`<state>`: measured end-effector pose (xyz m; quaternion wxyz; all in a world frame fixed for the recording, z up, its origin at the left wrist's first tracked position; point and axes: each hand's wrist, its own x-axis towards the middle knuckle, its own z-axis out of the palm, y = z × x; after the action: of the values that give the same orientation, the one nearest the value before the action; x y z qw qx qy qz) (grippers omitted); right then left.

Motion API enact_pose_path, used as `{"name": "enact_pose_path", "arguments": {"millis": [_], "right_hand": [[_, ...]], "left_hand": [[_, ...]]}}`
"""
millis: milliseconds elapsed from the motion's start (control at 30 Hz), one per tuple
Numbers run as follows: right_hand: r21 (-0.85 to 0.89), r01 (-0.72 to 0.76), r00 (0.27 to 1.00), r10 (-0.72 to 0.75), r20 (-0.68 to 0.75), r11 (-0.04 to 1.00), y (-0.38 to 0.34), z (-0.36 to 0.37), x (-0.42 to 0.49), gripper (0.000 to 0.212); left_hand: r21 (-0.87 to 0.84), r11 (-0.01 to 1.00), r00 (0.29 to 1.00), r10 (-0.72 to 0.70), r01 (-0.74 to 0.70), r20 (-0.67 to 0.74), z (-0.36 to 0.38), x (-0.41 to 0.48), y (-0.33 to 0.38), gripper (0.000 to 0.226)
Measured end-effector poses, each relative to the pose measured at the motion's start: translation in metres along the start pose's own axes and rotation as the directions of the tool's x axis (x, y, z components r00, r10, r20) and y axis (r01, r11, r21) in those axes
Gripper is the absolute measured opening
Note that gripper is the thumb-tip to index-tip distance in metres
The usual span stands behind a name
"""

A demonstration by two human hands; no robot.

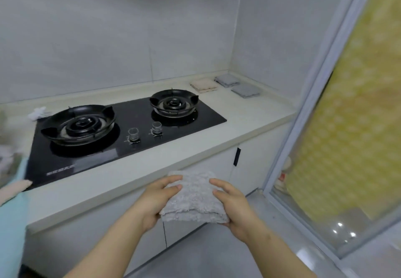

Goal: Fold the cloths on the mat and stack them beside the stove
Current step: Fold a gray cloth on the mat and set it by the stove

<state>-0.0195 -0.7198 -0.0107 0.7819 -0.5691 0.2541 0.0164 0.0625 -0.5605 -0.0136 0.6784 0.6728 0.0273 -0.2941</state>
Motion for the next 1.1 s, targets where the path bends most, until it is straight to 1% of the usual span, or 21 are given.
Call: {"name": "enact_pose_path", "arguments": {"millis": [133, 300, 400, 567, 667, 733, 800, 900, 967, 1100], "right_hand": [[0.017, 0.028, 0.995, -0.026, -0.101, 0.999, -0.024, -0.047, 0.033, 0.018], [-0.018, 0.031, 0.986, -0.034, -0.163, 0.999, -0.05, -0.078, 0.087, 0.016], [-0.034, 0.044, 0.983, -0.049, -0.179, 0.998, -0.072, -0.092, 0.13, 0.018], [-0.038, 0.069, 0.967, -0.076, -0.241, 0.997, -0.127, -0.109, 0.216, 0.026], [-0.084, 0.099, 0.963, -0.117, -0.243, 0.992, -0.161, -0.117, 0.265, 0.028], [-0.128, 0.139, 0.957, -0.166, -0.237, 0.982, -0.177, -0.121, 0.295, 0.025], [-0.175, 0.147, 0.957, -0.184, -0.223, 0.974, -0.189, -0.126, 0.321, 0.025], [-0.216, 0.135, 0.967, -0.176, -0.182, 0.967, -0.202, -0.135, 0.357, 0.028], [-0.25, 0.138, 0.966, -0.185, -0.179, 0.958, -0.212, -0.141, 0.383, 0.027], [-0.358, 0.143, 0.968, -0.205, -0.142, 0.923, -0.231, -0.154, 0.446, 0.026]], "left_hand": [[0.077, 0.996, 0.999, 0.033, -0.034, 0.023, 0.055, 0.045, 0.019, 0.017], [0.041, 0.999, 0.999, 0.021, -0.023, 0.044, 0.094, 0.105, 0.041, 0.025], [0.026, 0.999, 0.997, 0.02, -0.022, 0.075, 0.109, 0.151, 0.059, 0.023], [0.095, 0.985, 0.987, 0.134, -0.143, 0.092, 0.134, 0.249, 0.108, 0.021], [0.155, 0.966, 0.976, 0.194, -0.208, 0.102, 0.146, 0.304, 0.139, 0.019], [0.172, 0.958, 0.97, 0.213, -0.23, 0.112, 0.152, 0.335, 0.154, 0.019], [0.191, 0.951, 0.969, 0.227, -0.242, 0.098, 0.155, 0.361, 0.162, 0.019], [0.228, 0.943, 0.97, 0.231, -0.244, 0.08, 0.157, 0.394, 0.166, 0.022], [0.242, 0.94, 0.97, 0.231, -0.241, 0.072, 0.158, 0.412, 0.171, 0.023], [0.205, 0.961, 0.983, 0.182, -0.183, 0.024, 0.165, 0.453, 0.184, 0.024]]}}
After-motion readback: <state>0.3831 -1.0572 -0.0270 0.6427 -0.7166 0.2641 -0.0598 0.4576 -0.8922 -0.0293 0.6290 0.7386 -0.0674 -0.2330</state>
